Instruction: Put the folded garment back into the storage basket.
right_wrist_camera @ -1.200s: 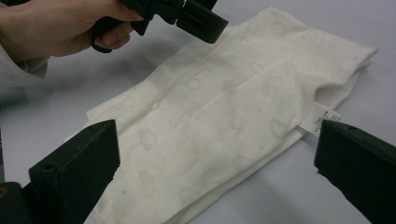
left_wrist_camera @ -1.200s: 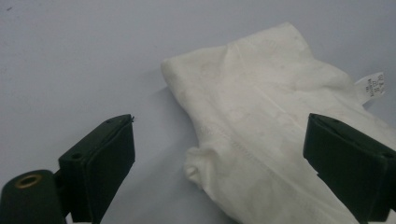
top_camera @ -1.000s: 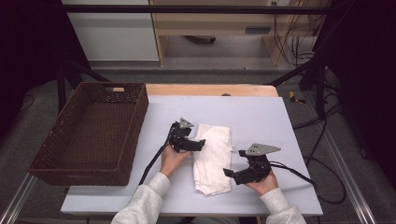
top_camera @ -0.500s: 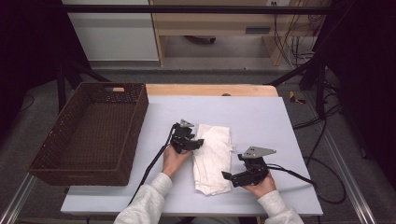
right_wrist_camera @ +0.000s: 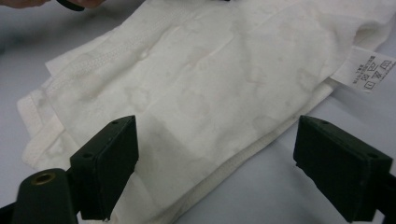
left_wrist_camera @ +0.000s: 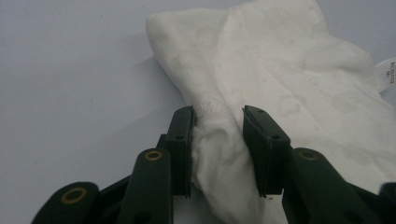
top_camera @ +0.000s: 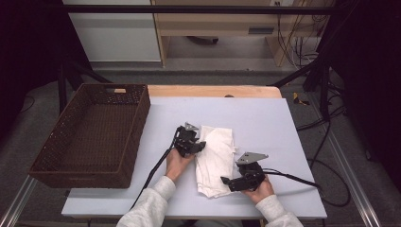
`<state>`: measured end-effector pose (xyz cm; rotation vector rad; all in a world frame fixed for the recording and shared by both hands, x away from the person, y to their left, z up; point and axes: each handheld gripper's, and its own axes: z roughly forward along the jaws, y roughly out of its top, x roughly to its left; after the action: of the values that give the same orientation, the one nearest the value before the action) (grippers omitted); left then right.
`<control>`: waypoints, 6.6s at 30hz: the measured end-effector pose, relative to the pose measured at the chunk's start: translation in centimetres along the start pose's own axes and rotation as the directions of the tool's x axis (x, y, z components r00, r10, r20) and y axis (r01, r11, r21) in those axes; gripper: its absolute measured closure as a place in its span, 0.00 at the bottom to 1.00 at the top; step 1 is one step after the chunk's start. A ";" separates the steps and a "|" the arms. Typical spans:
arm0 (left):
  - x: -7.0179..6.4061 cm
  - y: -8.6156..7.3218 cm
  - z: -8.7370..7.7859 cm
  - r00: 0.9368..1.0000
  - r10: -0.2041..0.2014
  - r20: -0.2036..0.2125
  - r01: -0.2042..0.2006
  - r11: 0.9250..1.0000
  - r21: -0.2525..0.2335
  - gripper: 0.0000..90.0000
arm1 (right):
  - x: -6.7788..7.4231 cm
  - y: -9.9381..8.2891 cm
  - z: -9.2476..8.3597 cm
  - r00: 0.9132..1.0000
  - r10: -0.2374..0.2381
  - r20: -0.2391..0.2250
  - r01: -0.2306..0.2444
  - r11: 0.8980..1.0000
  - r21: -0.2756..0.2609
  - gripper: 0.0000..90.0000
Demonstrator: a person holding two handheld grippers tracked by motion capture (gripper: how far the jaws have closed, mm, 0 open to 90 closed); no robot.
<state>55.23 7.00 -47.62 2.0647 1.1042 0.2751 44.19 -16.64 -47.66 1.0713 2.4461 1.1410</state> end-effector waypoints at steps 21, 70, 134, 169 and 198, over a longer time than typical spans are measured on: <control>-0.5 -0.3 0.0 1.000 -0.008 -0.017 0.008 1.000 -0.013 0.81 | 0.4 -0.4 0.4 0.999 0.035 -0.026 -0.035 0.999 0.013 0.56; -0.5 -0.2 -1.6 1.000 -0.002 0.025 0.004 0.996 -0.087 0.87 | 0.2 1.3 -1.4 0.992 0.061 -0.108 -0.060 0.998 0.012 0.94; -0.4 1.1 -10.1 0.998 0.050 0.032 -0.041 0.973 -0.227 0.88 | 3.2 4.3 -4.6 0.991 -0.033 -0.133 0.015 0.991 -0.136 0.95; 0.6 0.6 -13.5 0.996 0.077 0.033 -0.066 0.964 -0.258 0.88 | 5.2 5.8 -3.9 0.985 -0.070 -0.157 0.043 0.984 -0.171 0.95; 1.3 1.7 -15.6 0.998 0.062 0.031 -0.051 0.959 -0.278 0.88 | 5.8 7.4 -4.2 0.983 -0.083 -0.166 0.045 0.973 -0.225 0.95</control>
<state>49.18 15.67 -35.98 1.8449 0.9267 0.3935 41.91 -11.83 -38.87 0.8533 2.3881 1.5005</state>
